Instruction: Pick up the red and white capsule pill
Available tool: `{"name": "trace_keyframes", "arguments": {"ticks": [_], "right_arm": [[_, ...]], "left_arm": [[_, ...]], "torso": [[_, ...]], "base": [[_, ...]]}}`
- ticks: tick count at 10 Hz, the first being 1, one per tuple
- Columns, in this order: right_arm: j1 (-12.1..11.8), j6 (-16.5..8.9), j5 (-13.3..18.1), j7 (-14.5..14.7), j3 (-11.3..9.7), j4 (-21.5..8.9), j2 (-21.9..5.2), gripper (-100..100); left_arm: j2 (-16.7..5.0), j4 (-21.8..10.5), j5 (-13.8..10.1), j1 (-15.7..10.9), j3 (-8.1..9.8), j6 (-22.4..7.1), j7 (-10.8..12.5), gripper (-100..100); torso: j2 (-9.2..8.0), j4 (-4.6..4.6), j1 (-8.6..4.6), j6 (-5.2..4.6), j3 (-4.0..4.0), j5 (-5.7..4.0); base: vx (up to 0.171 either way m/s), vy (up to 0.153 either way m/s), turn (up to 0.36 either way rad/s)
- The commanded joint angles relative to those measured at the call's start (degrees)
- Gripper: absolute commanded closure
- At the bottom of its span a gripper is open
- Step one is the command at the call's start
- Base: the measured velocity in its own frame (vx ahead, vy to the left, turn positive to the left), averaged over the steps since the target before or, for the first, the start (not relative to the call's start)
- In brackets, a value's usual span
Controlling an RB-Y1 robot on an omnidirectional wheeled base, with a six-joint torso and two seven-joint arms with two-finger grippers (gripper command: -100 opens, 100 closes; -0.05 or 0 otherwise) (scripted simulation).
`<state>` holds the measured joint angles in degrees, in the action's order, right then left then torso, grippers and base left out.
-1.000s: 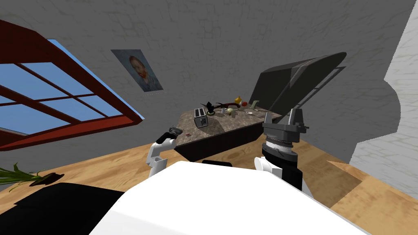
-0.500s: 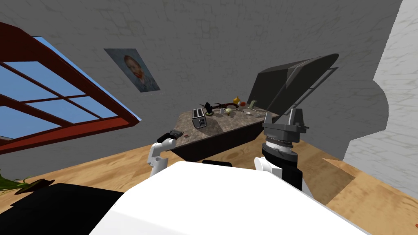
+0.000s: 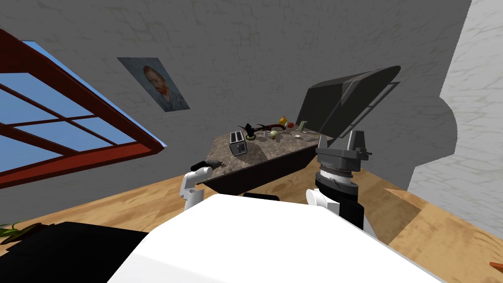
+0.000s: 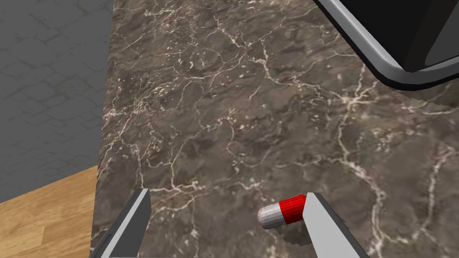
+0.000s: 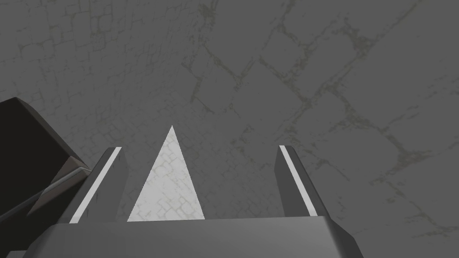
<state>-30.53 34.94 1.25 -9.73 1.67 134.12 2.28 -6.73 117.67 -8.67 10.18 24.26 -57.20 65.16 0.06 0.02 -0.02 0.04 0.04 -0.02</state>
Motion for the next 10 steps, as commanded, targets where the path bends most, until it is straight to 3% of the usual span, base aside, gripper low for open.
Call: {"name": "trace_keyframes", "arguments": {"ticks": [1, 5, 6, 7, 8, 9, 10], "right_arm": [[0.0, 0.0, 0.0, 0.0, 0.0, 0.0, 0.0, 0], [0.0, 0.0, 0.0, 0.0, 0.0, 0.0, 0.0, 0], [0.0, 0.0, 0.0, 0.0, 0.0, 0.0, 0.0, 0], [0.0, 0.0, 0.0, 0.0, 0.0, 0.0, 0.0, 0], [0.0, 0.0, 0.0, 0.0, 0.0, 0.0, 0.0, 0], [0.0, 0.0, 0.0, 0.0, 0.0, 0.0, 0.0, 0], [0.0, 0.0, 0.0, 0.0, 0.0, 0.0, 0.0, 0]], "left_arm": [[1.1, -0.4, -0.2, -0.4, 0.58, -2.3, 1.3, -100], [6.6, -1.4, -0.4, -0.9, 1.85, -6.1, 3.7, -100], [7.5, -1.5, -0.4, -0.9, 1.95, -6.3, 3.9, -100], [6.9, -2.0, -0.3, -0.9, 1.77, -5.4, 3.7, -100], [7.1, -1.9, -0.3, -0.8, 1.77, -5.5, 3.7, 0], [7.3, -3.9, -0.3, -1.1, 1.72, -3.7, 3.0, -100], [7.4, -4.6, -0.3, -1.3, 1.70, -3.0, 2.8, -100]], "torso": [[0.00, 0.00, 0.00, 0.00, 0.00, 0.00], [-0.01, 0.00, 0.09, 0.00, 0.00, 0.02], [0.00, 0.00, 0.11, 0.00, 0.00, 0.03], [-0.01, 0.00, 0.11, 0.01, -0.01, 0.03], [-0.05, -0.01, 0.07, 0.00, -0.03, 0.02], [-0.08, -0.02, 0.04, 0.00, -0.04, 0.01], [0.01, 0.00, 0.07, 0.01, 0.00, 0.02]], "base": [[0.017, 0.003, -0.017], [0.022, 0.019, -0.021], [0.023, 0.030, -0.007], [0.009, 0.012, -0.002], [0.000, 0.000, 0.000], [0.032, 0.015, 0.035], [0.053, 0.016, 0.035]]}}
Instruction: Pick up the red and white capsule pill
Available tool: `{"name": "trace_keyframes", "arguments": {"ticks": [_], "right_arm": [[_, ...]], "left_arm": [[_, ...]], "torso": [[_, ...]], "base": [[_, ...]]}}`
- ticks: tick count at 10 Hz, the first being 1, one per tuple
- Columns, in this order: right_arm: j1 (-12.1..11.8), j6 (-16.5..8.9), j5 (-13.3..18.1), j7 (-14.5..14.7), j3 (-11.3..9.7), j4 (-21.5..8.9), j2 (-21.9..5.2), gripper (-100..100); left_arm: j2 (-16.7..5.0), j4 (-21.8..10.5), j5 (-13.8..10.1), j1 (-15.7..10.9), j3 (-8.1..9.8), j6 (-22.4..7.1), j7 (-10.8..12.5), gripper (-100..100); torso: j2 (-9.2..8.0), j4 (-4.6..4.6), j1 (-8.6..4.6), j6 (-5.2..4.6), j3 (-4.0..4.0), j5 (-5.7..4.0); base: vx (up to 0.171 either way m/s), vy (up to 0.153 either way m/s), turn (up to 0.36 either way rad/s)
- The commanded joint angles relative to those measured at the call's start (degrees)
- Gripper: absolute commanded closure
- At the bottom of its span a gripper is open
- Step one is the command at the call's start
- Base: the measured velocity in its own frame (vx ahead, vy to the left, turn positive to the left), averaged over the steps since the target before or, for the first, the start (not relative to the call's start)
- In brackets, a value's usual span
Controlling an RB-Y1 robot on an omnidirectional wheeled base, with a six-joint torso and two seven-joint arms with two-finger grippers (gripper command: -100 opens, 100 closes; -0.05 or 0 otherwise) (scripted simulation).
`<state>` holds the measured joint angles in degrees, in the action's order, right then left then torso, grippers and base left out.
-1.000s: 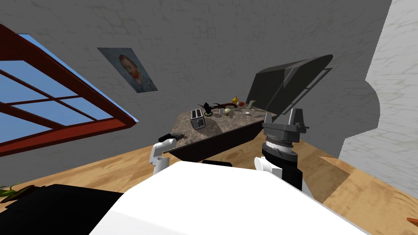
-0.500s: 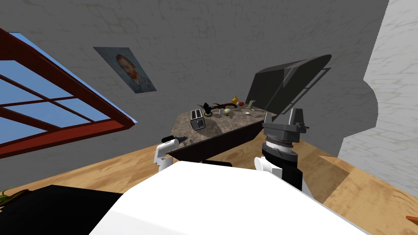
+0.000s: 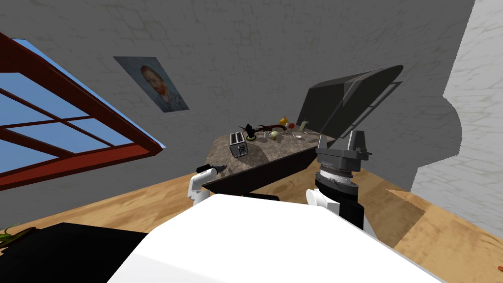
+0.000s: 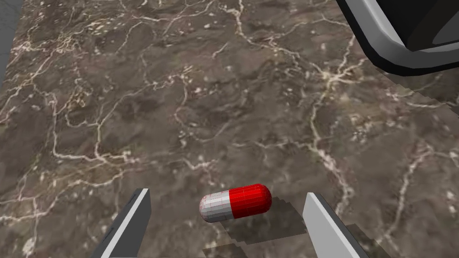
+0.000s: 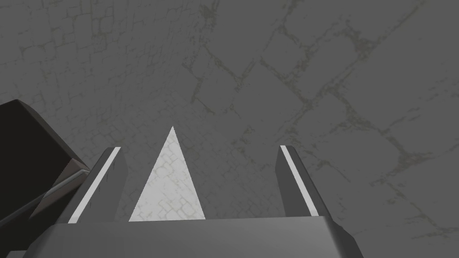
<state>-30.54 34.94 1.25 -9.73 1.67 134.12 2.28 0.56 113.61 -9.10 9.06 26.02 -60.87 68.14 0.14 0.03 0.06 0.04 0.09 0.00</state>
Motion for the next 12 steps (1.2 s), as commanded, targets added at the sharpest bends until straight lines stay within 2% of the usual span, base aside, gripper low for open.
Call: {"name": "trace_keyframes", "arguments": {"ticks": [1, 2, 3, 7, 8, 9, 10, 11, 12], "right_arm": [[0.0, 0.0, 0.0, 0.0, 0.0, 0.0, 0.0, 0], [0.0, 0.0, 0.0, 0.0, 0.0, 0.0, 0.0, 0], [0.0, 0.0, 0.0, 0.0, 0.0, 0.0, 0.0, 0], [0.0, 0.0, 0.0, 0.0, 0.0, 0.0, 0.0, 0], [0.0, 0.0, 0.0, 0.0, 0.0, 0.0, 0.0, 0], [0.0, 0.0, 0.0, 0.0, 0.0, 0.0, 0.0, 0], [0.0, 0.0, 0.0, 0.0, 0.0, 0.0, 0.0, 0], [0.0, 0.0, 0.0, 0.0, 0.0, 0.0, 0.0, 0], [0.0, 0.0, 0.0, 0.0, 0.0, 0.0, 0.0, 0]], "left_arm": [[0.3, -1.7, 0.1, -0.3, -0.09, 1.7, -0.6, -100], [0.3, -1.0, 0.2, -0.2, -0.12, 1.0, -0.3, -100], [0.3, -1.1, 0.2, -0.2, -0.14, 1.2, -0.4, 100], [0.3, -1.1, 0.2, -0.2, -0.15, 1.2, -0.4, 100], [0.3, -1.1, 0.2, -0.2, -0.15, 1.2, -0.4, 0], [0.0, 0.6, 0.1, 0.0, -0.03, -0.4, 0.2, 100], [-0.2, 1.7, 0.1, 0.2, 0.00, -1.4, 0.6, 100], [0.1, 1.1, 0.2, 0.2, -0.09, -0.6, 0.3, 100], [0.0, 1.3, 0.2, 0.2, -0.11, -0.9, 0.4, 0]], "torso": [[0.00, 0.00, 0.00, 0.00, 0.00, 0.00], [-0.06, 0.00, -0.07, 0.00, -0.03, -0.01], [-0.13, -0.02, -0.07, -0.01, -0.07, -0.01], [-0.14, -0.02, -0.02, 0.00, -0.07, 0.01], [-0.14, -0.02, -0.02, 0.00, -0.07, 0.01], [-0.14, -0.02, -0.02, -0.01, -0.07, 0.01], [-0.19, -0.04, -0.03, -0.02, -0.10, -0.01], [-0.28, -0.05, -0.05, -0.03, -0.15, -0.01], [-0.24, -0.04, -0.04, -0.01, -0.13, 0.01]], "base": [[0.027, -0.002, 0.035], [0.002, -0.005, 0.013], [0.000, 0.000, 0.000], [0.000, 0.000, 0.000], [0.000, 0.000, 0.000], [-0.014, -0.001, -0.050], [-0.037, -0.001, -0.055], [-0.019, 0.000, -0.010], [0.000, 0.000, 0.000]]}}
